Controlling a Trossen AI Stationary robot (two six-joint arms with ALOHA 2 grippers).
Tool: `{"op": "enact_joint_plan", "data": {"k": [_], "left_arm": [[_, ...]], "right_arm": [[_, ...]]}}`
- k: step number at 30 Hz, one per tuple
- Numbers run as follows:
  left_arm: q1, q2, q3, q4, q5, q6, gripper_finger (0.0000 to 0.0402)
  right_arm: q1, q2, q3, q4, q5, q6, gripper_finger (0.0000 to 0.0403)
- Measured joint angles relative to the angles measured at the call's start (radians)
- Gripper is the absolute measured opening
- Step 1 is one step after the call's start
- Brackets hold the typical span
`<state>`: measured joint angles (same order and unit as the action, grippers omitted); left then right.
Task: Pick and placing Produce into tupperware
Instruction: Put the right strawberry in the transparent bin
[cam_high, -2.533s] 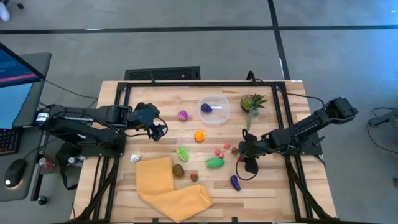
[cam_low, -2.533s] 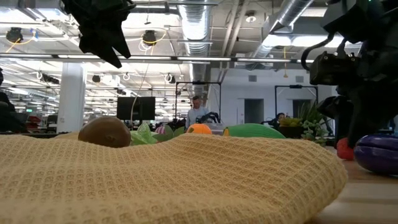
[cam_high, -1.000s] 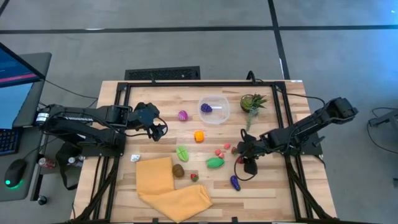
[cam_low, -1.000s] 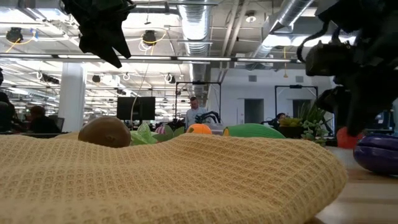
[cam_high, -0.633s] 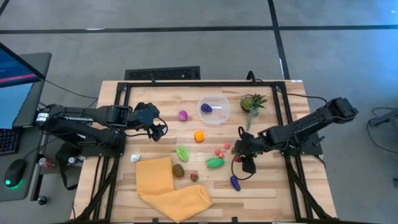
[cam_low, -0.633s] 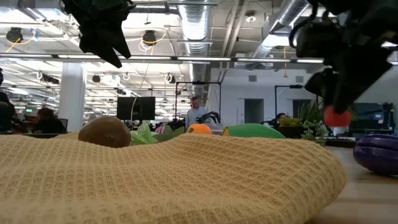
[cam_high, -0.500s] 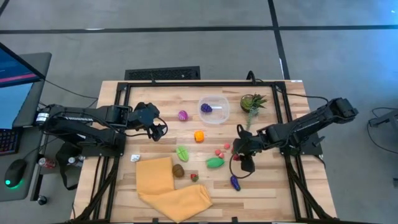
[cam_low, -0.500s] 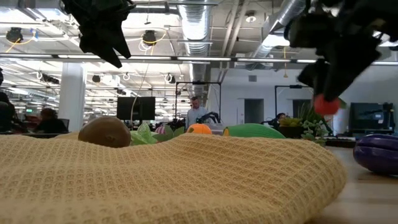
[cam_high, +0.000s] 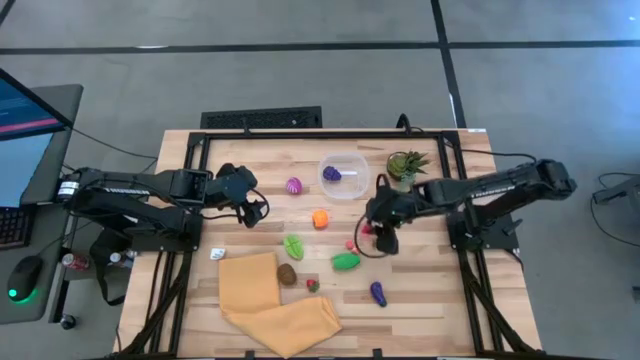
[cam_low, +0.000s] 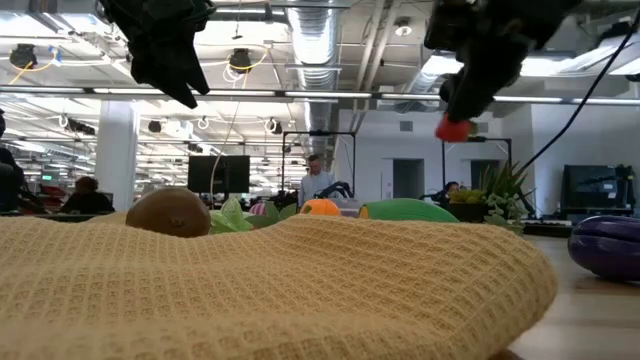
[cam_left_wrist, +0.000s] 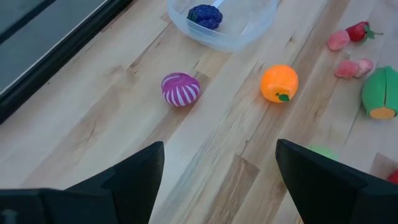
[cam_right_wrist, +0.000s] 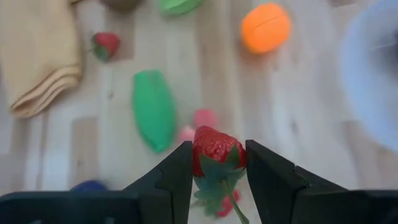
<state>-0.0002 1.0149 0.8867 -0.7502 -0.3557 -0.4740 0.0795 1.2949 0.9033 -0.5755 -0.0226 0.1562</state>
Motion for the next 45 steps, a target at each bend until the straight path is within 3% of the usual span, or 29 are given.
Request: {"op": "enact_joint_plan", "data": {"k": [23,32,45], "left_arm": [[0.0,0.0,0.0,-0.001,-0.032,0.0,0.03],[0.0,0.0,0.0,0.007,-0.053,-0.018,0.03],[0.0,0.0,0.0,0.008,-0.086,-0.028,0.03]], "right_arm": [[-0.461,0.0,0.006,0.213,-0.002,-0.262,0.0162],[-0.54,0.002,0.006,0.287,-0.003,-0.27,0.0161],[-0.539,0.048,0.007,0.369,-0.004,-0.215,0.0163]]}}
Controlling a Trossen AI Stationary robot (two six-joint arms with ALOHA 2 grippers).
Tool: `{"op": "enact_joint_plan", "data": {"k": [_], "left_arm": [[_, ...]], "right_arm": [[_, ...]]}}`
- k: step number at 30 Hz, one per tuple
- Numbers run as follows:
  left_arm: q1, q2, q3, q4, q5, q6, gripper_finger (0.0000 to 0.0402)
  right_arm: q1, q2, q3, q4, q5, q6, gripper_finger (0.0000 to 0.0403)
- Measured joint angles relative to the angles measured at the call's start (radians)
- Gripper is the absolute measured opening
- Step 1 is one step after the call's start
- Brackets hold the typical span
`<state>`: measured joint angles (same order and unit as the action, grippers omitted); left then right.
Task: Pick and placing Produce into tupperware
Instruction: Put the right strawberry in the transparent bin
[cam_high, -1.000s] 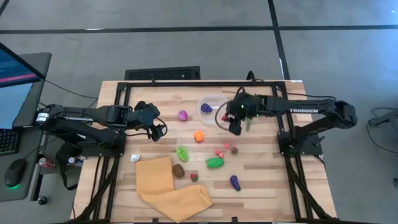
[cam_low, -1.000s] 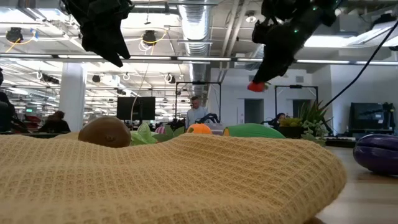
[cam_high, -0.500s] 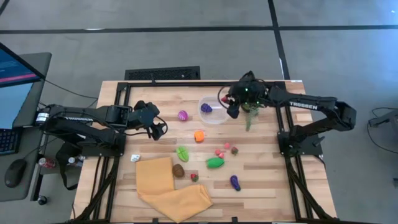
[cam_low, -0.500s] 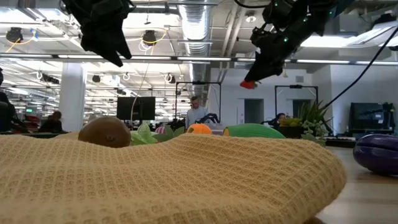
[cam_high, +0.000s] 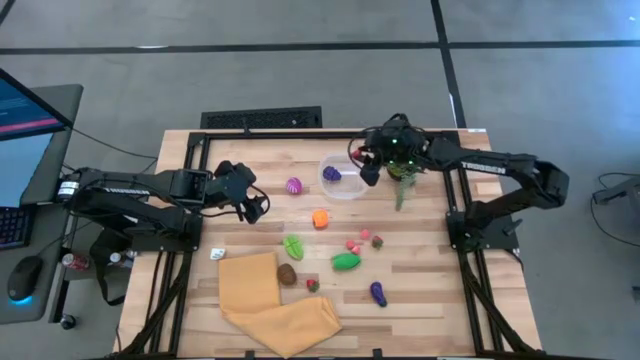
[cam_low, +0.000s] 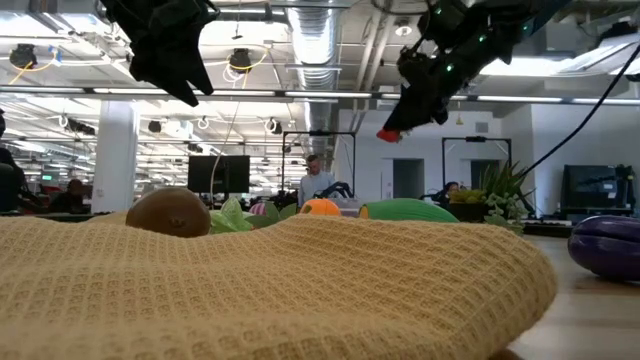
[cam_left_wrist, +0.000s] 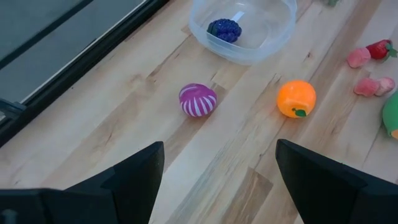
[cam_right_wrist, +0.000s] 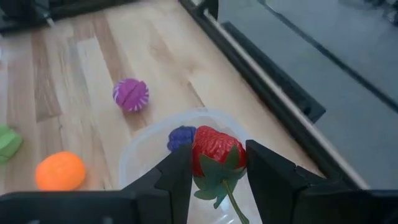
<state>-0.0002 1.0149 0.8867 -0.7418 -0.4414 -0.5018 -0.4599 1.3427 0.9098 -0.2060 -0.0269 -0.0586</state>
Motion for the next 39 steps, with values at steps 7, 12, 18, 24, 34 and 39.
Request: {"op": "enact_joint_plan", "data": {"k": [7,12,18,24,34,39], "left_arm": [[-0.001,0.0,0.0,0.0,-0.002,-0.013,0.03],[-0.021,0.0,0.0,0.0,-0.01,-0.026,0.03],[-0.04,0.0,0.0,-0.001,-0.034,-0.041,0.03],[-0.044,0.0,0.0,-0.001,-0.037,-0.048,0.03],[-0.044,0.0,0.0,0.0,-0.038,-0.054,0.03],[-0.044,0.0,0.0,0.0,-0.038,-0.058,0.03]], "right_arm": [[0.047,0.15,-0.001,0.089,-0.005,0.016,0.0165],[0.058,0.231,-0.001,0.091,-0.002,0.037,0.0163],[0.037,0.287,-0.001,0.095,0.0,0.083,0.0161],[0.01,0.321,-0.001,0.081,0.008,0.127,0.0165],[0.0,0.327,-0.001,0.08,0.001,0.138,0.0174],[0.001,0.327,-0.001,0.08,0.001,0.138,0.0199]]}}
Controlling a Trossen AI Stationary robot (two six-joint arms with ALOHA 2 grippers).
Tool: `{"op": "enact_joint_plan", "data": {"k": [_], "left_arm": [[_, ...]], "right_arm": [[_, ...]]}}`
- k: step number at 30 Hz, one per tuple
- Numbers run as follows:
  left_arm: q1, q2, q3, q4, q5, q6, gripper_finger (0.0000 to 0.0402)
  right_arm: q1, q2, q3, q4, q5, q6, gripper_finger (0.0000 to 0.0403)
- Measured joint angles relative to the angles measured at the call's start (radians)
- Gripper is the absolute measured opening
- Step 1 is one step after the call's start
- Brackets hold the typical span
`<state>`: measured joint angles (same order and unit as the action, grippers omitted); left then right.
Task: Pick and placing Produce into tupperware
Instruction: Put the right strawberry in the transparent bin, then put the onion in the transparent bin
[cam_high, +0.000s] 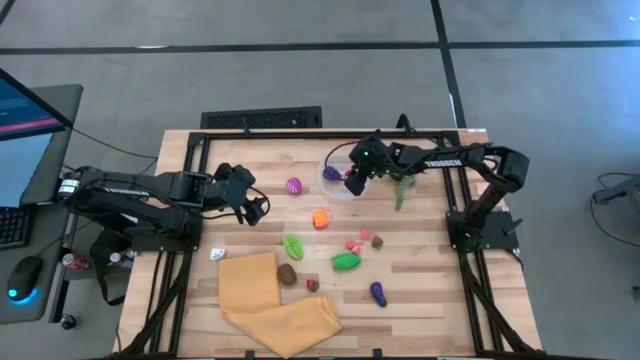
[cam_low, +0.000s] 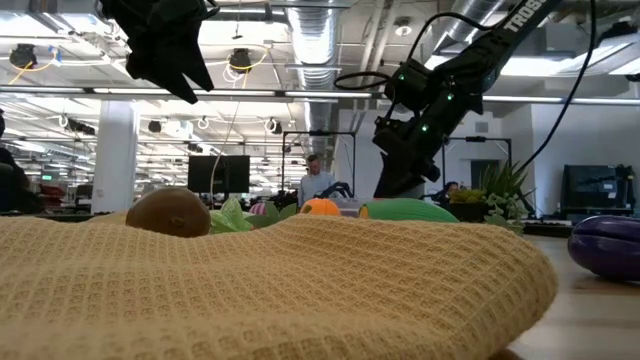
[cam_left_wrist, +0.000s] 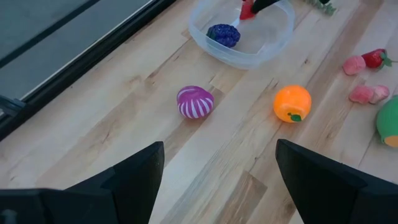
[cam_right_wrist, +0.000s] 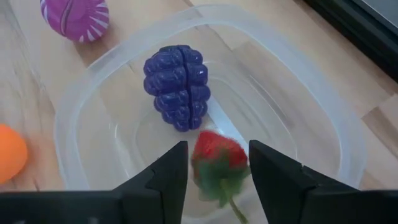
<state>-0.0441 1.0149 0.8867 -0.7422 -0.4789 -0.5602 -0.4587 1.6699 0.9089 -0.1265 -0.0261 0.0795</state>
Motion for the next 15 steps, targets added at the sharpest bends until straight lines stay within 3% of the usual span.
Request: {"op": "enact_joint_plan", "data": {"k": [7,15], "left_arm": [[0.0,0.0,0.0,0.0,0.0,-0.005,0.03],[0.0,0.0,0.0,0.0,-0.001,-0.004,0.03]], "right_arm": [[0.0,-0.003,0.0,-0.003,-0.006,0.004,0.0237],[0.005,-0.128,0.0,-0.088,-0.067,0.002,0.0239]]}}
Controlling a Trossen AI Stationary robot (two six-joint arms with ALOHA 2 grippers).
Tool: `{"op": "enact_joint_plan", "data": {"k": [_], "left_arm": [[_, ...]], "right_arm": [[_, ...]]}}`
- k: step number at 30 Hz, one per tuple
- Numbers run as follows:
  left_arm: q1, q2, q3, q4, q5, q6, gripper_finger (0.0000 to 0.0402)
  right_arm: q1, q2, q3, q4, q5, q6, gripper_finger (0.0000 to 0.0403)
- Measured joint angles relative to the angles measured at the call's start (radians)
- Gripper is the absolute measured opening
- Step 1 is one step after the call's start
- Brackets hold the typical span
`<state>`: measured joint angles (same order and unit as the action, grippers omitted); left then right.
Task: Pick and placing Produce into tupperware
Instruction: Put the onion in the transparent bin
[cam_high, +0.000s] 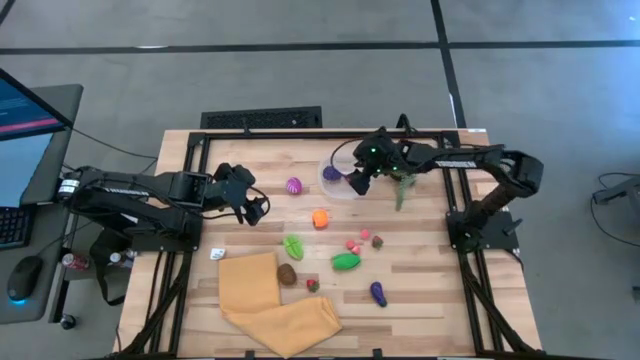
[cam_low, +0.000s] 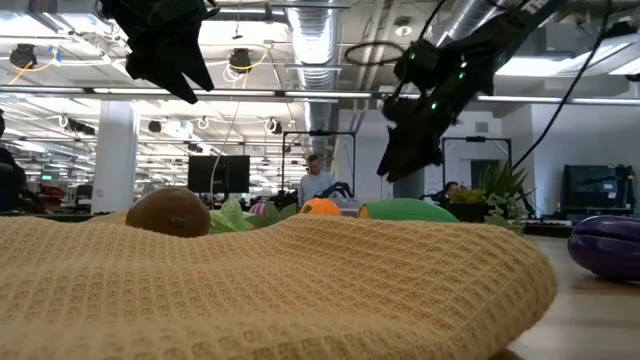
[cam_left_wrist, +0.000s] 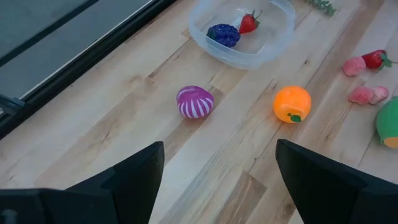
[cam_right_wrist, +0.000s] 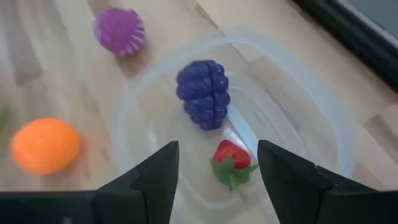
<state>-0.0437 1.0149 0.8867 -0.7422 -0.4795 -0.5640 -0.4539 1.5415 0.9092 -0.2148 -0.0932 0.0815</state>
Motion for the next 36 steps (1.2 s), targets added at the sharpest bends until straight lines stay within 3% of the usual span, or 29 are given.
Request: {"op": "enact_joint_plan", "data": {"k": [9,17,21,29,36], "left_arm": [[0.0,0.008,0.0,0.001,-0.045,0.043,0.03],[0.0,0.117,0.001,0.004,-0.165,0.296,0.03],[0.013,0.209,0.001,0.049,-0.137,0.471,0.03],[0.113,0.379,0.0,0.221,-0.03,0.694,0.03],[0.224,0.428,0.0,0.244,0.065,0.842,0.03]], "right_arm": [[0.083,-0.239,0.0,-0.255,-0.044,-0.007,0.0238],[0.292,-0.383,0.0,-0.389,-0.045,0.089,0.0238],[0.415,-0.42,0.0,-0.437,-0.031,0.186,0.0238],[0.652,-0.431,0.001,-0.53,0.102,0.44,0.0238],[0.84,-0.429,0.0,-0.554,0.218,0.646,0.0238]]}}
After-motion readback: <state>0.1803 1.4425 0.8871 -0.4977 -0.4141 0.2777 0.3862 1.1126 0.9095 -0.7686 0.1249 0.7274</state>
